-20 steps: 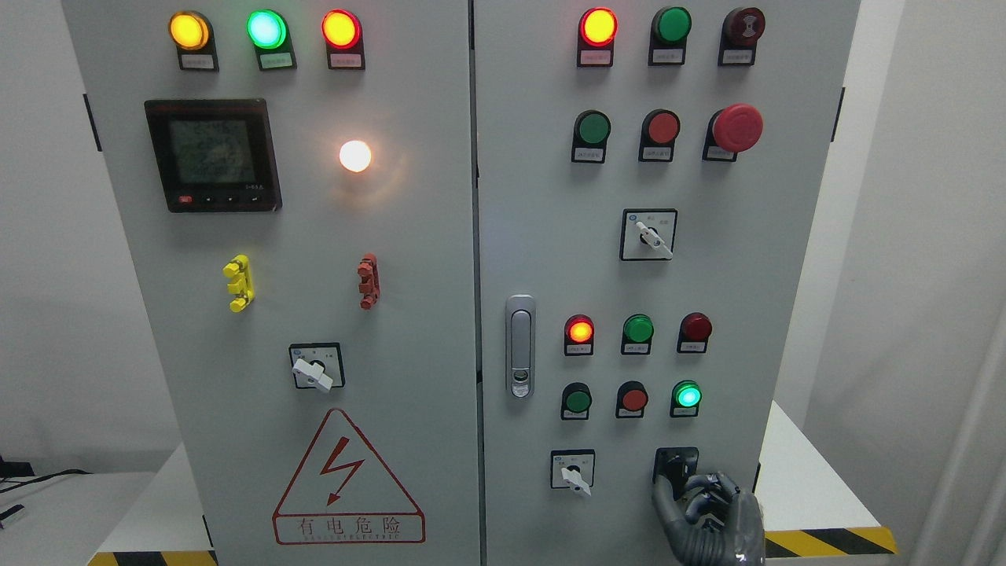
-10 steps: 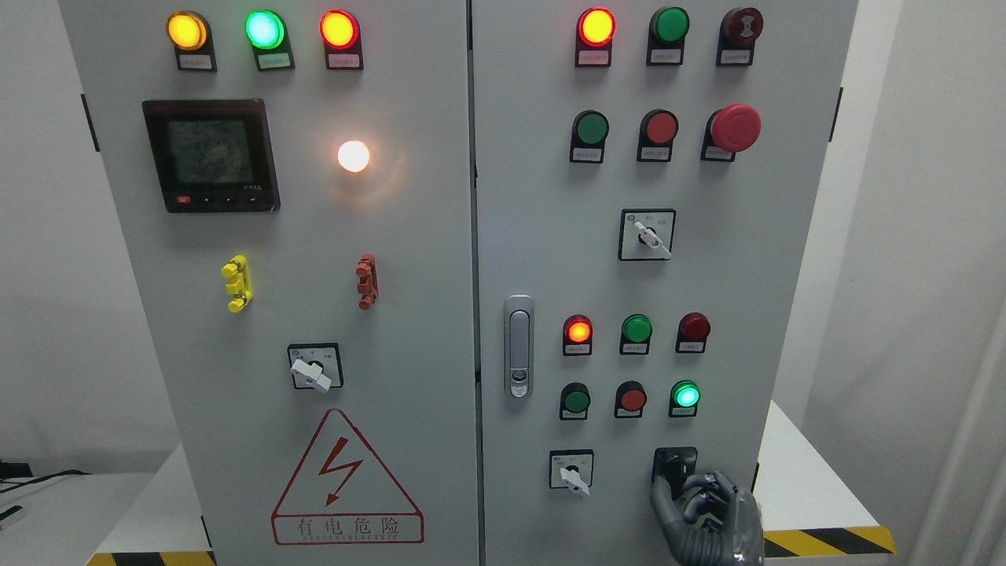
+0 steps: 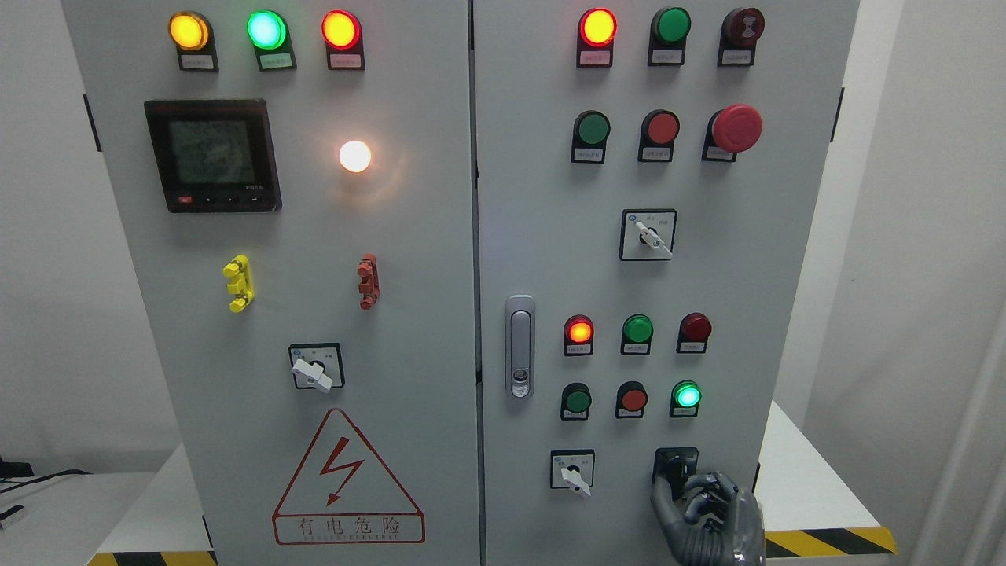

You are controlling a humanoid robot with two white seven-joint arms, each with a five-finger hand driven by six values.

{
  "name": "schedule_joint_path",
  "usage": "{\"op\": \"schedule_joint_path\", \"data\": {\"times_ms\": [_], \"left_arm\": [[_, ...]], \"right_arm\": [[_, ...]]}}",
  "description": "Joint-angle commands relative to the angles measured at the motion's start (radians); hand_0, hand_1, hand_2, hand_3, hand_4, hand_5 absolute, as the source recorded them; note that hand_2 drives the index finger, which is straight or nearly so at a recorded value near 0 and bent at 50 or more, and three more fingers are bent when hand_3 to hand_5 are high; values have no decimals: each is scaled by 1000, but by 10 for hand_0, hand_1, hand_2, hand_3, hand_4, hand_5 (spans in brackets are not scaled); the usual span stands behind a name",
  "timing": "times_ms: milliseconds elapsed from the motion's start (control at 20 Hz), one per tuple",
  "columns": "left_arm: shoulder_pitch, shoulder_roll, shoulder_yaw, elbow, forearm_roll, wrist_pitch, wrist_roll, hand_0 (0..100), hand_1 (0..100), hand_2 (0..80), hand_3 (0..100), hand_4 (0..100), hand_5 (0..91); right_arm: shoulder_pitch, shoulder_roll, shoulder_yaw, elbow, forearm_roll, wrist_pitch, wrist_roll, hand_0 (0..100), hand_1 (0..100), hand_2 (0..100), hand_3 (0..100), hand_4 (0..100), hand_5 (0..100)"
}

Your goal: Trip black knob to open circuit

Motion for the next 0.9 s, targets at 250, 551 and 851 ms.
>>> {"op": "schedule_joint_path", "data": {"times_ms": [250, 551, 851], "left_arm": [[0, 1, 0, 0, -31, 0, -1, 120, 389, 0, 0, 0, 0], [0, 1, 0, 0, -31, 0, -1, 120, 389, 0, 0, 0, 0], [0, 1, 0, 0, -31, 0, -1, 120, 389, 0, 0, 0, 0]], "right_arm": [[0, 1, -5, 1, 2, 3, -2, 373, 825, 588, 894, 865, 969], [0, -1, -5, 3, 2, 3, -2, 359, 815, 580, 888, 866, 965], [2, 1, -7, 3, 2, 15, -2, 342, 811, 571, 885, 866, 963]]}}
